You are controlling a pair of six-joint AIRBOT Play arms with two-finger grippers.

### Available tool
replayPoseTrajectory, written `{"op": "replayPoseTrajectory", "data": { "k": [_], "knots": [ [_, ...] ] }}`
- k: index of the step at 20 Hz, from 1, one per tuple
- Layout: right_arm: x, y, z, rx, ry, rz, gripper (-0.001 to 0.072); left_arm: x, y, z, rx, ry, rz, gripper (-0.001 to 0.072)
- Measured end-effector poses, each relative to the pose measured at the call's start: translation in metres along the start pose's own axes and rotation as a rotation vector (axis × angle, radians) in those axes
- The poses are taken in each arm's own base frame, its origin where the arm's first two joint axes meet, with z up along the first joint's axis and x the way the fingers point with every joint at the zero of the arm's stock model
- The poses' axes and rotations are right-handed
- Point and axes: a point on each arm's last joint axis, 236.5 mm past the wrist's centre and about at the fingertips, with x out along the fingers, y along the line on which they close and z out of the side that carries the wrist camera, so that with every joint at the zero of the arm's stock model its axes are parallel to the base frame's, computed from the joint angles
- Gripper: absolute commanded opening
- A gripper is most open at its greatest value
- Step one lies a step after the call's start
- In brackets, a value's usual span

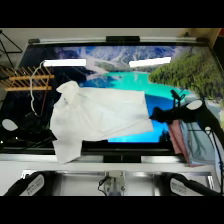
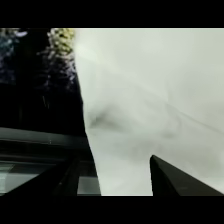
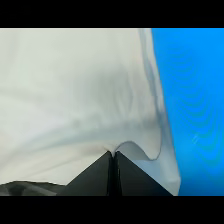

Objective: Fold the shirts.

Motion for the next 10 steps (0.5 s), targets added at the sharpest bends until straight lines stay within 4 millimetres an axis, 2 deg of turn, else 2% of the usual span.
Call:
{"op": "replayPoseTrajectory", "data": {
  "k": [3, 8, 10],
  "knots": [
    [0.004, -0.005, 0.010, 0.024, -0.029, -0.010, 0.0061, 0.000, 0.000, 0.000, -0.001, 0.000, 0.000, 0.0505],
    [0.011, -0.027, 0.007, 0.052, -0.005, -0.083, 0.0061, 0.000, 0.000, 0.000, -0.003, 0.000, 0.000, 0.0505],
    [0.012, -0.026, 0.016, 0.075, -0.041, -0.079, 0.0061, 0.000, 0.000, 0.000, -0.003, 0.000, 0.000, 0.0504]
  ]
}}
